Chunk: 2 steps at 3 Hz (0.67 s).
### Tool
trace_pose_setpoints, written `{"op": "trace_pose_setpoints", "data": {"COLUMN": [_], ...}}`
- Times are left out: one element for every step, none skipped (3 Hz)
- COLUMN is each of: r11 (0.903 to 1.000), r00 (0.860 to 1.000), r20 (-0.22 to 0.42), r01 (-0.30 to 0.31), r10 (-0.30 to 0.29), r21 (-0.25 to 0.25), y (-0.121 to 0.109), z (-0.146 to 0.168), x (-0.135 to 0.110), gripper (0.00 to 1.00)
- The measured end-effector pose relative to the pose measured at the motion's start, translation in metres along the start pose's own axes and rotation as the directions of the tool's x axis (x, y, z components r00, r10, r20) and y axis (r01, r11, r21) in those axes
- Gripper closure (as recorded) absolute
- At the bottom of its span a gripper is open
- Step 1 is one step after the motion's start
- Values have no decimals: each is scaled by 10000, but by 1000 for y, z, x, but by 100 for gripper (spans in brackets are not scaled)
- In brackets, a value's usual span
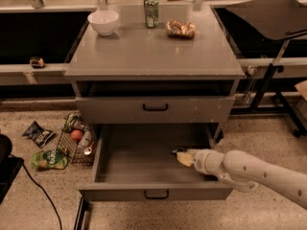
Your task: Place rxbar blueberry into middle drawer
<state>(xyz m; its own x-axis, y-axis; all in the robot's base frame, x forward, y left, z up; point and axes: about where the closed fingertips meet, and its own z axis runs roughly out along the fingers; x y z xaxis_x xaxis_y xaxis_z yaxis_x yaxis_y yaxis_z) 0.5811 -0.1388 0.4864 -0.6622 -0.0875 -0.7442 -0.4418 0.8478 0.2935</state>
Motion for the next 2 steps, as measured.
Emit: {"op": "trace_pose_setpoints", "data": {"r11": [9997,9994], "r00": [9989,9980], "r20": [431,572], "r01": [-167,-286], "r10": [160,274], "r21": [177,189], "y": [-24,-36], "z": [24,43], "x": [-20,-35], "gripper": [100,82]}}
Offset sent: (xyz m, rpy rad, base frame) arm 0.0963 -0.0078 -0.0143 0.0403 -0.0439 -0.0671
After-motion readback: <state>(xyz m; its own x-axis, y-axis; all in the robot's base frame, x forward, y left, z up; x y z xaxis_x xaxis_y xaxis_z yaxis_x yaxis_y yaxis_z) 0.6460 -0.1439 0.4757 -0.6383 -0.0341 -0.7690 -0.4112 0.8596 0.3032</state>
